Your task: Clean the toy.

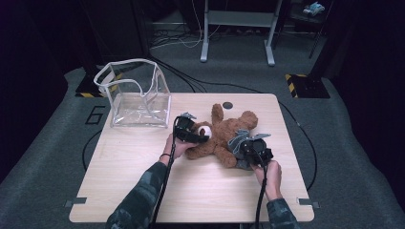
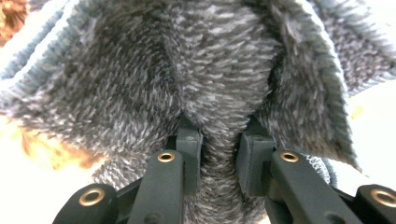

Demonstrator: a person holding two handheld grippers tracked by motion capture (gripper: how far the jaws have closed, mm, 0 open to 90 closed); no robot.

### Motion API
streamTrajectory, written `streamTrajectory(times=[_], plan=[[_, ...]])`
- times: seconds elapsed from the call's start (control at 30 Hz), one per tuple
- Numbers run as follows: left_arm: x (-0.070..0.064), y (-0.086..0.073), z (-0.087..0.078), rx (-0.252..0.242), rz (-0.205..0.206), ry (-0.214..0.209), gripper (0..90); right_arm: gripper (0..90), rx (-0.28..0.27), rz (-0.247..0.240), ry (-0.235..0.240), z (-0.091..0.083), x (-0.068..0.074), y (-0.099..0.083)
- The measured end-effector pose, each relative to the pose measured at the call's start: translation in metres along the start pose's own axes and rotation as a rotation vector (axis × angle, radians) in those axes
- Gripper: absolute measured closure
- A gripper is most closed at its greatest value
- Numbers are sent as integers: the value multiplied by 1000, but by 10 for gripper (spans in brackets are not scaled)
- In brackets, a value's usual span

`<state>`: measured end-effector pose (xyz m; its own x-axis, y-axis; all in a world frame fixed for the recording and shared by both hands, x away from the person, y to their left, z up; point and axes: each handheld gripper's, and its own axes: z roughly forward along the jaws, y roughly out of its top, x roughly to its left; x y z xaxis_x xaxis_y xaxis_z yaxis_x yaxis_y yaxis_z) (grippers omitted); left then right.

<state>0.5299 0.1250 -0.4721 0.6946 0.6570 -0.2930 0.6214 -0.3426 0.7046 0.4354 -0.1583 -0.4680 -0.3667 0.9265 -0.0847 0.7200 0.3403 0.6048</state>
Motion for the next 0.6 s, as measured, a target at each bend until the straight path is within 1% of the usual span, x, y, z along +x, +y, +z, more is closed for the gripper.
streamTrajectory(times=[0.03, 0.07, 0.1, 0.17, 0.2, 0.23, 0.27, 0.33, 0.4, 0.43, 0.47, 0.53, 0.6], plan=[[0, 0, 0, 1, 0, 1, 371, 734, -9, 9, 10, -3, 0, -1], [1, 0, 0, 5, -8, -2, 372, 734, -15, 6, 9, -6, 0, 0], [1, 0, 0, -2, -15, 1, 372, 733, -29, 8, 8, -11, 2, 2], [3, 1, 0, 2, -15, -1, 372, 732, -71, -3, 18, -23, 5, 9], [3, 2, 1, 2, -16, 0, 372, 732, -105, 0, 31, -31, 8, 15], [3, 2, 1, 3, -15, 2, 372, 732, -124, -7, 44, -35, 10, 18], [3, 2, 1, 7, -17, 0, 372, 731, -146, -17, 47, -40, 14, 24], [3, 3, 1, 9, -25, -1, 372, 729, -179, -33, 61, -42, 21, 34], [4, 3, 1, 11, -23, -3, 372, 728, -168, -47, 72, -37, 28, 41], [5, 4, 1, 17, -19, -5, 372, 728, -153, -50, 79, -31, 32, 44], [5, 4, 1, 18, -21, -6, 372, 728, -131, -60, 85, -22, 37, 45], [4, 4, 1, 14, -25, -4, 372, 727, -106, -74, 80, -8, 45, 43], [5, 4, 2, 14, -23, -7, 372, 729, -90, -66, 86, 0, 50, 38]])
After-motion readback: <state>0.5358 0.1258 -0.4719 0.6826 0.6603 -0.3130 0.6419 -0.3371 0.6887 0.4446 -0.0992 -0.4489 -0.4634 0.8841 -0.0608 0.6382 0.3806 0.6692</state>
